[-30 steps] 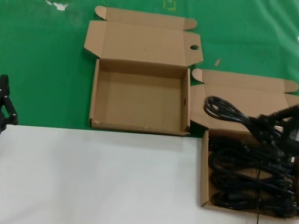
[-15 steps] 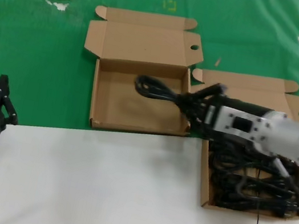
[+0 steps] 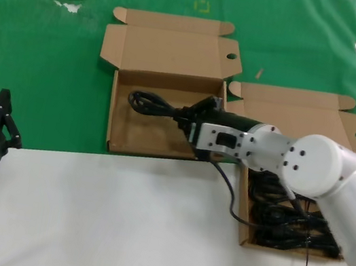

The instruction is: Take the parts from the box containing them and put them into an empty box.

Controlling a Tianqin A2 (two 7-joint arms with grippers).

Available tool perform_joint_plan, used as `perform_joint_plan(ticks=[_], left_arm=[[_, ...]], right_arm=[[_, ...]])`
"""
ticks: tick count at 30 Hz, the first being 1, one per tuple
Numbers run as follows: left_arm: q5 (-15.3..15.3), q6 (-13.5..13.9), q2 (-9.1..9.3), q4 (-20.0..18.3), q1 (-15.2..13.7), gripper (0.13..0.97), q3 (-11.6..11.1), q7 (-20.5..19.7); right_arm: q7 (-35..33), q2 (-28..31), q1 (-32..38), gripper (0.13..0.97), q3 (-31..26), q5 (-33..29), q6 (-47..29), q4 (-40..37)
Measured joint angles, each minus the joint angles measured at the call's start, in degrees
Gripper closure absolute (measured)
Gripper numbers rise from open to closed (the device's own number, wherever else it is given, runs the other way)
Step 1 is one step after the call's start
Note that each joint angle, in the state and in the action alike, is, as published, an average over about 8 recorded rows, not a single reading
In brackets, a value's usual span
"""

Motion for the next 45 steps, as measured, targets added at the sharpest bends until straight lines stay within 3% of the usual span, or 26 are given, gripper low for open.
perform_joint_plan(ticks=[11, 23, 28, 37, 45], left_arm=[[0.0, 0.0, 0.0, 0.0, 0.0, 0.957, 0.0, 0.0], [0.0, 0.0, 0.0, 0.0, 0.0, 0.957, 0.0, 0.0], [0.0, 0.0, 0.0, 0.0, 0.0, 0.957, 0.0, 0.0], [0.0, 0.0, 0.0, 0.0, 0.0, 0.957, 0.0, 0.0], [0.0, 0.0, 0.0, 0.0, 0.0, 0.957, 0.0, 0.0]], right_arm=[[-10.4, -4.86, 3.13, 0.922, -0.34, 4.24, 4.74, -12.54], [-12.63, -4.52, 3.21, 0.866, 0.29, 6.16, 5.95, -13.43], [-11.51, -3.78, 2.69, 0.859, 0.5, 5.96, 5.9, -11.57], [-4.19, -0.45, -0.03, 0.733, 2.14, 3.65, 4.24, -3.27], [6.33, 4.07, -4.72, 0.543, 6.35, -0.23, 2.06, 7.66]])
